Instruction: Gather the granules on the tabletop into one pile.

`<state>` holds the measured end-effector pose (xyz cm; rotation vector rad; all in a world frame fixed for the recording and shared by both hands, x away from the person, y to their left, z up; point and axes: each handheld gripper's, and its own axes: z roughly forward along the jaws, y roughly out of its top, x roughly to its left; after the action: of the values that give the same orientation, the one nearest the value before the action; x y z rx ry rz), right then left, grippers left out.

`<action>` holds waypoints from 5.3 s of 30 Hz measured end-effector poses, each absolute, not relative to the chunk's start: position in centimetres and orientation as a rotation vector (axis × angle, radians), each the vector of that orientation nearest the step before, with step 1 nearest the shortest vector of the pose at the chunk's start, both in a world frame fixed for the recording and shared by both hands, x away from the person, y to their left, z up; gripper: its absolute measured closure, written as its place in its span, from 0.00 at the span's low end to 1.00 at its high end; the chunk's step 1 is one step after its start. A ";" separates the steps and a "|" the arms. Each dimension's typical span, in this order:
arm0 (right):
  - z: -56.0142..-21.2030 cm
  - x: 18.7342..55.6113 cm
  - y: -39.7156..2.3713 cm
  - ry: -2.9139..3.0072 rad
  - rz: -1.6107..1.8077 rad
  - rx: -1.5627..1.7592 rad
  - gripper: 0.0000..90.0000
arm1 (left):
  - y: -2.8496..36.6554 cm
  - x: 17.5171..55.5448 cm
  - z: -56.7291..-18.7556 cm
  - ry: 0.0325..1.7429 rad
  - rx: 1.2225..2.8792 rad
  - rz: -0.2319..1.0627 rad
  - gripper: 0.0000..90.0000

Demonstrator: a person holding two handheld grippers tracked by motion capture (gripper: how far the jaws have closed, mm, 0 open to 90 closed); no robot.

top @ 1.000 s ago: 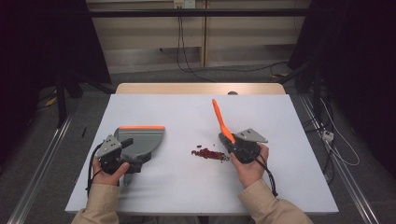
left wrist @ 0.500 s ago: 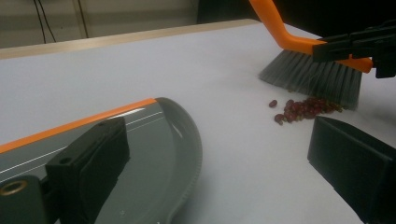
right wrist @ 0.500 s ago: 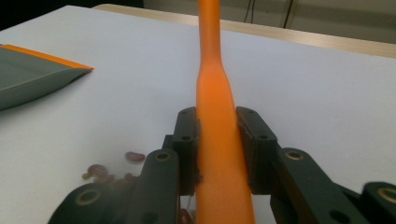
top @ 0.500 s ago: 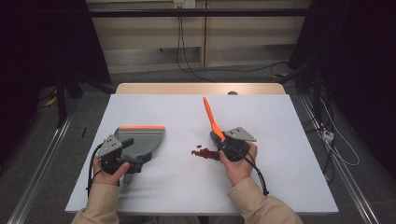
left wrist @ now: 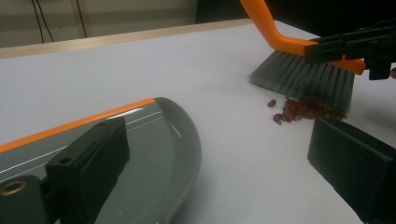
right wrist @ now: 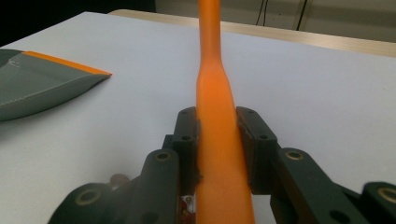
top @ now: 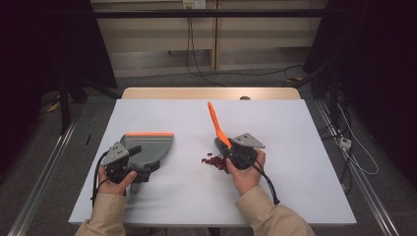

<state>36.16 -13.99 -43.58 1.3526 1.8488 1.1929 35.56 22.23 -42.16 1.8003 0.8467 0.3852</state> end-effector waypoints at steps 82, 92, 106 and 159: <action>-43.5 35.0 -14.4 2.140 1.486 1.161 0.79 | 22.1 35.6 -42.1 0.840 1.811 0.388 0.06; -42.2 36.6 -14.8 2.142 1.575 1.115 0.79 | 22.2 35.5 -42.1 0.846 1.807 0.388 0.06; -42.0 39.7 -20.8 2.175 1.344 1.160 0.79 | 22.2 35.5 -42.1 0.845 1.805 0.385 0.06; -41.2 44.2 -16.1 2.710 1.133 0.466 0.80 | 22.7 35.6 -42.1 0.875 1.800 0.377 0.06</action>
<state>44.17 -16.07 -41.16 0.4661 2.7099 1.1326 35.59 22.75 -42.10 1.8004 0.8754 0.3773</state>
